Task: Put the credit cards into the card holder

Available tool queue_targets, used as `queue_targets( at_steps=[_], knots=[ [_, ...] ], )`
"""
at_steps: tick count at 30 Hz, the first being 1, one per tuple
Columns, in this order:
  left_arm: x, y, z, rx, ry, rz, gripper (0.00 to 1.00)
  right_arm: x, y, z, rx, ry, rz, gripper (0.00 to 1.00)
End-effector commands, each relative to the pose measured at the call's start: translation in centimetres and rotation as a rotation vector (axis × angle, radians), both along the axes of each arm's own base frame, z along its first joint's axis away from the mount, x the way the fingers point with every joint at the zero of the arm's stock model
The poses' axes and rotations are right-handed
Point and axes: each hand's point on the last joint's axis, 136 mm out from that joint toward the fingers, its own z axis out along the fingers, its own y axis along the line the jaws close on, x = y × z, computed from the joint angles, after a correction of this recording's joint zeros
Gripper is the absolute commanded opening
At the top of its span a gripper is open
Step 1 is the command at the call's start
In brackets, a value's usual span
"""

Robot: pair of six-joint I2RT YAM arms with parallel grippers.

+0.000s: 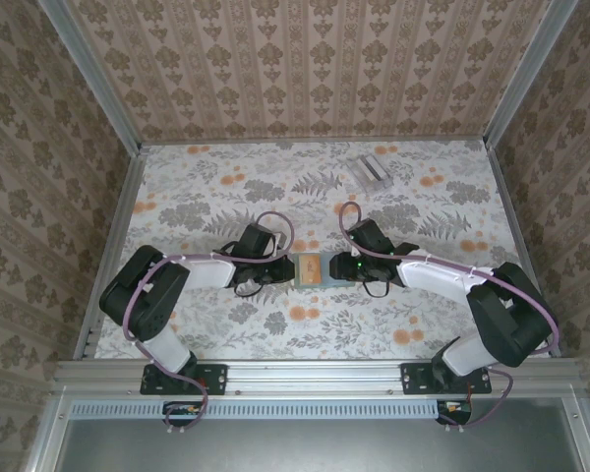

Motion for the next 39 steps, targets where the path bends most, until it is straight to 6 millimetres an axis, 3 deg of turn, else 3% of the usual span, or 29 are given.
queue_targets(
  at_steps=[1,10,16,20,23,32,39],
  knots=[
    [-1.5,-0.1,0.0,-0.016,0.049,-0.03,0.16,0.1,-2.3,-0.7,-0.144,0.003,0.02,0.49],
    [-1.8,0.7,1.8,-0.065,0.055,-0.022,0.29,2.4,-2.3,-0.4,-0.352,-0.027,0.088,0.51],
    [-2.3,0.1,3.0,-0.141,0.08,-0.049,0.38,3.4,-1.4,-1.8,-0.43,-0.022,0.133,0.52],
    [-2.3,0.3,2.1,-0.121,0.108,-0.033,0.38,4.1,-2.3,-2.7,-0.501,-0.029,0.101,0.49],
    [-2.1,0.5,1.8,-0.108,0.118,-0.012,0.38,4.2,-3.1,-2.0,-0.522,-0.053,0.059,0.44],
    [-1.6,0.3,1.9,-0.08,0.118,-0.014,0.37,3.6,-5.1,-0.2,-0.533,-0.111,0.007,0.44],
    [-1.8,-0.3,1.5,-0.097,0.14,-0.028,0.34,3.2,-4.8,-0.7,-0.451,-0.086,-0.011,0.24]
  ],
)
